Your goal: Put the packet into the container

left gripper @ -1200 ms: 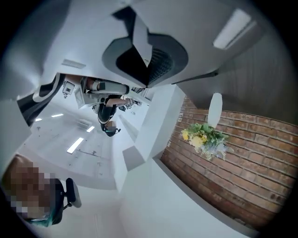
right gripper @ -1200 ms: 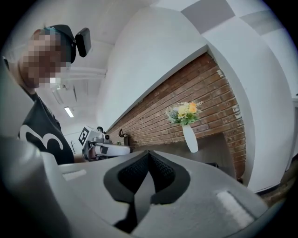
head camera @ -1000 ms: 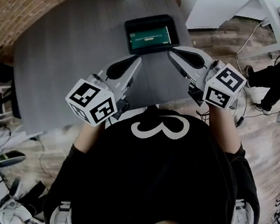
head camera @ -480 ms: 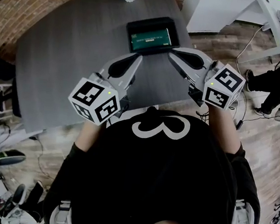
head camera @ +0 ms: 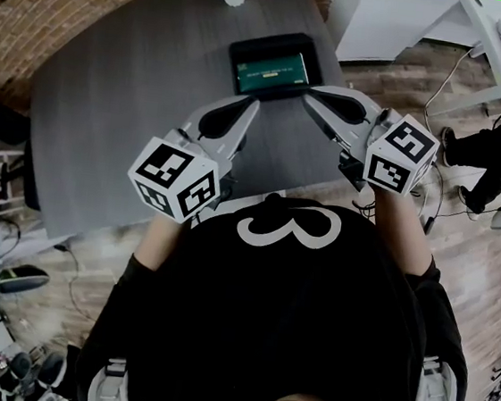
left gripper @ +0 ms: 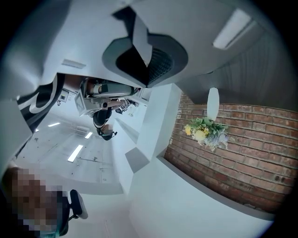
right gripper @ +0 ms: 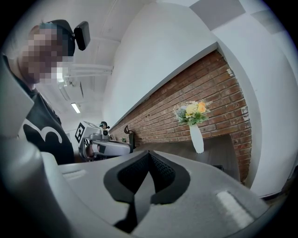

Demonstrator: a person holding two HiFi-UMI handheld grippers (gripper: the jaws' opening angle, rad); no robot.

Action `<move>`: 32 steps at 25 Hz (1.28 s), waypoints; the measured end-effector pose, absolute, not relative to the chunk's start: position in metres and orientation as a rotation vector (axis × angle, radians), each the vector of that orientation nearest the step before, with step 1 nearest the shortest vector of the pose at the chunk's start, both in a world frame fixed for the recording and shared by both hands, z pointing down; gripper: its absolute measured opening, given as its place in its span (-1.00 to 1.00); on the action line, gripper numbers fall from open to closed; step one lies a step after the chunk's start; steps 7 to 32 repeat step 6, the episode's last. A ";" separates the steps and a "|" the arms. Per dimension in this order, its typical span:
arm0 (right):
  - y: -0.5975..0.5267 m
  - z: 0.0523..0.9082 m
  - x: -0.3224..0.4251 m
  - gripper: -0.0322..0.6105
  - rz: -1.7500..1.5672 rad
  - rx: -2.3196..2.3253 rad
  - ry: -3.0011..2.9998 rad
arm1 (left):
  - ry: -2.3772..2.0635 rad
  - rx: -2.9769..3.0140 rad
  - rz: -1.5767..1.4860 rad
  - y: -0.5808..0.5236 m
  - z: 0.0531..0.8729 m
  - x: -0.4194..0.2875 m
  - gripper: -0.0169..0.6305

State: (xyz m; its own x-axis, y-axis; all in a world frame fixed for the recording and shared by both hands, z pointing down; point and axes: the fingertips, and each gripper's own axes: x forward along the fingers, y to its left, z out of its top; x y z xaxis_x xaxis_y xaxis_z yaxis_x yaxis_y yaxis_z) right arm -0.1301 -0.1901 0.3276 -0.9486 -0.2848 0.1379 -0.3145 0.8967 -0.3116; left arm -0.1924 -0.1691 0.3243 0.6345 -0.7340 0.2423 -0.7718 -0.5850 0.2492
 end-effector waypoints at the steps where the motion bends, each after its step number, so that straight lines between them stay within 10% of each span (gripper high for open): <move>1: -0.190 0.327 -0.130 -0.90 0.511 0.470 -2.973 | -1.205 2.529 0.164 -0.169 0.324 -0.192 -0.90; 32: -0.190 0.323 -0.131 -0.90 0.508 0.466 -2.976 | -1.204 2.538 0.176 -0.169 0.320 -0.191 -0.90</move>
